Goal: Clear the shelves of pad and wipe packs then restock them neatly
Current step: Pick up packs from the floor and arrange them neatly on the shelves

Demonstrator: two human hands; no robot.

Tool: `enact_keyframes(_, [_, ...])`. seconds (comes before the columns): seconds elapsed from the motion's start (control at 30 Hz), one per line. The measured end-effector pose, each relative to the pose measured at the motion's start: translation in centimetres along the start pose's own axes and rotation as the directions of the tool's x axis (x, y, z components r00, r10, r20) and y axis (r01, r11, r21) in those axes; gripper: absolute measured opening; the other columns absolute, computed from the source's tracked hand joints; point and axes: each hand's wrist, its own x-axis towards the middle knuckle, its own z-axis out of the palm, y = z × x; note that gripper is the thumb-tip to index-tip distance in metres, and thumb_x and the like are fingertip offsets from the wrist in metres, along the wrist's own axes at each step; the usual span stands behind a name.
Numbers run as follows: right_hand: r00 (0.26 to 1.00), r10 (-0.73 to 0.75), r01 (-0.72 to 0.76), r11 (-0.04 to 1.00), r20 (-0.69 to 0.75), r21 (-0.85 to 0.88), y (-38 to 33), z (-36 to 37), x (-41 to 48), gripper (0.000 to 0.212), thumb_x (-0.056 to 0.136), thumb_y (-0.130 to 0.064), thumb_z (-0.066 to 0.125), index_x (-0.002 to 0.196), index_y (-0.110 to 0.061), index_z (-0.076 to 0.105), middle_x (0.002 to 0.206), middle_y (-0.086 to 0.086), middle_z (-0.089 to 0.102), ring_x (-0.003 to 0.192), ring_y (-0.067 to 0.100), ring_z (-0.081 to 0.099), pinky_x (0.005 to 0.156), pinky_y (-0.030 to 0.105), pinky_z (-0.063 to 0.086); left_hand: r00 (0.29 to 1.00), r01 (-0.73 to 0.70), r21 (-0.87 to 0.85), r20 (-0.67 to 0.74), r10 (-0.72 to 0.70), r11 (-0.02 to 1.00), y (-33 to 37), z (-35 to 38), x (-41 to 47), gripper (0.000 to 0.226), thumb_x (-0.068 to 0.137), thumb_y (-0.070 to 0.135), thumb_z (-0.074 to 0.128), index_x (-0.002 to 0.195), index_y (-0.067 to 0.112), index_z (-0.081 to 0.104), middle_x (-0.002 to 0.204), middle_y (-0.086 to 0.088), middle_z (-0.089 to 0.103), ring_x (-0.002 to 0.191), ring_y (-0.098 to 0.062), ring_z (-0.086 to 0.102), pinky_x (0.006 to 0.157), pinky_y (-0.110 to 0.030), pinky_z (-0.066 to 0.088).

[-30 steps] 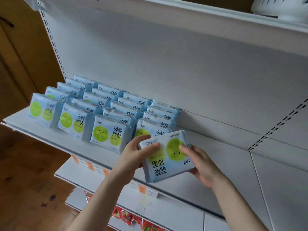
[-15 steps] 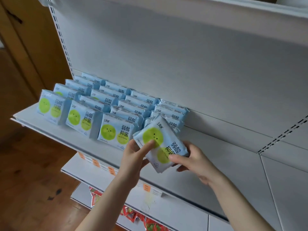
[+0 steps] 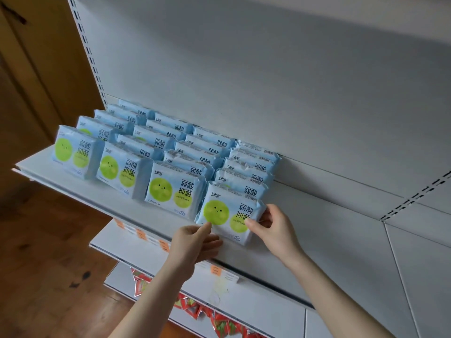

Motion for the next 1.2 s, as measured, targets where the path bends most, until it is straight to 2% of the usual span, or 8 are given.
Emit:
enact_keyframes(0.1, [0.999, -0.01, 0.01, 1.0, -0.05, -0.001, 0.2, 0.5, -0.1, 0.022, 0.076, -0.015, 0.076, 0.086, -0.019, 0.056, 0.086, 0.0, 0.069, 0.081, 0.017, 0.065, 0.075, 0.03, 0.052, 1.0, 0.014, 0.014, -0.023, -0.014, 1.0, 0.3, -0.1, 0.4, 0.023, 0.093, 0.016, 0.057, 0.08, -0.002, 0.057, 0.075, -0.019, 0.064, 0.048, -0.015, 0.066, 0.042, -0.022, 0.051])
enact_keyframes(0.3, [0.994, 0.005, -0.007, 1.0, -0.109, -0.026, 0.1, 1.1, 0.0, 0.021, 0.078, -0.018, 0.075, 0.089, -0.013, 0.058, 0.083, -0.001, 0.066, 0.079, 0.017, 0.063, 0.071, 0.025, 0.048, 1.0, 0.013, 0.05, -0.013, -0.012, 0.999, 0.7, -0.2, 0.9, 0.024, 0.094, 0.017, 0.056, 0.077, -0.001, 0.057, 0.072, -0.015, 0.063, 0.045, -0.014, 0.065, 0.041, -0.021, 0.051])
enact_keyframes(0.47, [0.99, 0.046, -0.049, 0.999, -0.132, -0.023, 0.1, 1.3, 0.0, 0.021, 0.079, -0.021, 0.073, 0.091, -0.014, 0.058, 0.08, -0.004, 0.063, 0.076, 0.014, 0.06, 0.062, 0.012, 0.042, 1.0, 0.002, 0.094, 0.0, -0.002, 0.996, 0.9, -0.1, 0.9, 0.025, 0.093, 0.016, 0.055, 0.073, 0.0, 0.056, 0.068, -0.013, 0.061, 0.045, -0.014, 0.065, 0.043, -0.022, 0.052])
enact_keyframes(0.57, [0.987, 0.087, -0.087, 0.996, -0.134, 0.005, 0.0, 1.3, -0.4, 0.027, 0.079, -0.024, 0.073, 0.097, -0.011, 0.059, 0.085, -0.001, 0.064, 0.08, 0.015, 0.061, 0.065, 0.017, 0.043, 1.0, -0.01, 0.134, 0.014, 0.008, 0.991, 0.9, -0.2, 0.7, 0.026, 0.094, 0.017, 0.054, 0.076, -0.001, 0.058, 0.068, -0.015, 0.063, 0.046, -0.016, 0.065, 0.044, -0.024, 0.053])
enact_keyframes(0.7, [0.972, 0.114, -0.105, 0.993, -0.207, 0.056, -0.1, 0.9, -1.6, 0.031, 0.079, -0.024, 0.073, 0.101, -0.014, 0.054, 0.08, -0.007, 0.061, 0.077, 0.011, 0.06, 0.069, 0.015, 0.042, 0.993, -0.104, 0.25, 0.086, 0.085, 0.963, 0.8, -0.1, -0.4, 0.021, 0.094, 0.017, 0.052, 0.079, 0.003, 0.059, 0.067, -0.012, 0.066, 0.051, -0.017, 0.066, 0.05, -0.025, 0.051])
enact_keyframes(0.87, [0.95, 0.051, -0.008, 0.99, -0.309, 0.141, -0.5, 0.3, -3.1, 0.025, 0.08, -0.018, 0.072, 0.099, -0.014, 0.057, 0.084, -0.012, 0.06, 0.077, -0.005, 0.058, 0.073, 0.01, 0.047, 0.942, -0.319, 0.321, 0.207, 0.263, 0.892, 0.7, 0.7, -1.9, 0.016, 0.093, 0.016, 0.055, 0.079, 0.01, 0.062, 0.067, -0.004, 0.067, 0.058, -0.011, 0.066, 0.057, -0.027, 0.05])
enact_keyframes(1.03, [0.964, -0.048, 0.106, 0.972, -0.261, 0.209, -2.7, 0.3, -3.0, 0.019, 0.08, -0.012, 0.071, 0.093, -0.015, 0.057, 0.084, -0.007, 0.063, 0.07, -0.01, 0.06, 0.07, 0.007, 0.047, 0.907, -0.418, 0.318, 0.203, 0.37, 0.851, 1.5, 0.5, -2.9, 0.013, 0.093, 0.016, 0.056, 0.08, 0.015, 0.061, 0.069, -0.002, 0.067, 0.06, -0.009, 0.065, 0.059, -0.026, 0.051])
enact_keyframes(1.2, [0.981, -0.159, 0.183, 0.954, -0.115, 0.237, -4.5, 0.6, -1.5, 0.018, 0.081, -0.015, 0.07, 0.088, -0.024, 0.057, 0.092, 0.001, 0.066, 0.083, 0.01, 0.063, 0.078, 0.019, 0.052, 0.881, -0.467, 0.316, 0.088, 0.465, 0.826, 2.7, -0.1, -3.7, 0.011, 0.092, 0.017, 0.056, 0.082, 0.016, 0.06, 0.069, 0.0, 0.067, 0.059, -0.005, 0.065, 0.058, -0.023, 0.05])
